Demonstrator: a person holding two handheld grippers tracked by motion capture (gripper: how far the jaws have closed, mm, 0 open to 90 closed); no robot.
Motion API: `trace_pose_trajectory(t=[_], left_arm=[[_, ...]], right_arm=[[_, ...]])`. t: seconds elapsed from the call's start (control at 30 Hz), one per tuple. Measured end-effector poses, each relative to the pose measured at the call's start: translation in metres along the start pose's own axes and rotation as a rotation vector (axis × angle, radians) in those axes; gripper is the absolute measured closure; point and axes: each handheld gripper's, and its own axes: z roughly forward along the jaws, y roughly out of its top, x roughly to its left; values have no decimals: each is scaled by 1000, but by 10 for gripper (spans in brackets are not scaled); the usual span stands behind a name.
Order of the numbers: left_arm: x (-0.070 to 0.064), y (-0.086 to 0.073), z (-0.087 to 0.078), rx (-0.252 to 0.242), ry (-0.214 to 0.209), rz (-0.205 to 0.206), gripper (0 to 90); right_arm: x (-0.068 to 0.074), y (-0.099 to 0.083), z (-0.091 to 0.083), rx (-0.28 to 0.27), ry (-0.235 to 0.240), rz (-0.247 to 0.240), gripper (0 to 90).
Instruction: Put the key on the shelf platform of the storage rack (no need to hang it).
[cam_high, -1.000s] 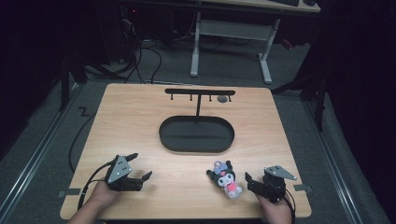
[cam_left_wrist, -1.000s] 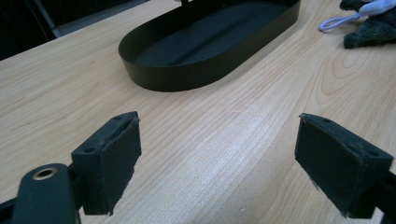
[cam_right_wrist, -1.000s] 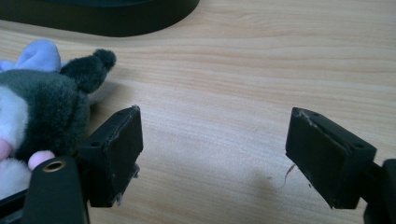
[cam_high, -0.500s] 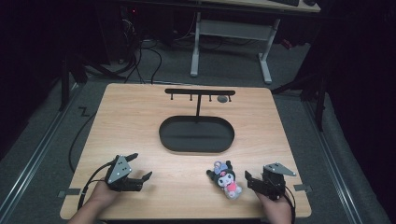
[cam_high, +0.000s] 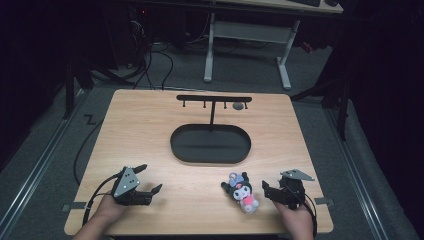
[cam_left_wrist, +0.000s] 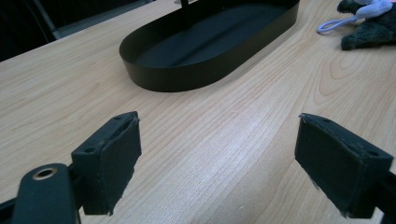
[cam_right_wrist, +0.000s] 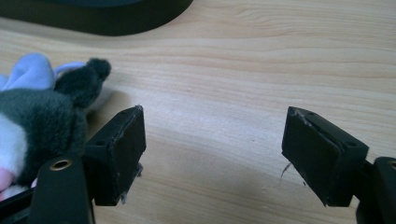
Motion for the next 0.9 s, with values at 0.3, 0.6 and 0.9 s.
trace_pose_trajectory(t=[0.3,0.6,0.9], left_arm=[[1,0,-1,-11,1,-8,154],[-2,0,-1,-8,7,7,154],[-2,0,0,9,10,15,154]], right_arm=[[5,12,-1,48,14,-39,213],[4,25,8,114,1,-63,224],[10,38,10,167,-2,-124,228]])
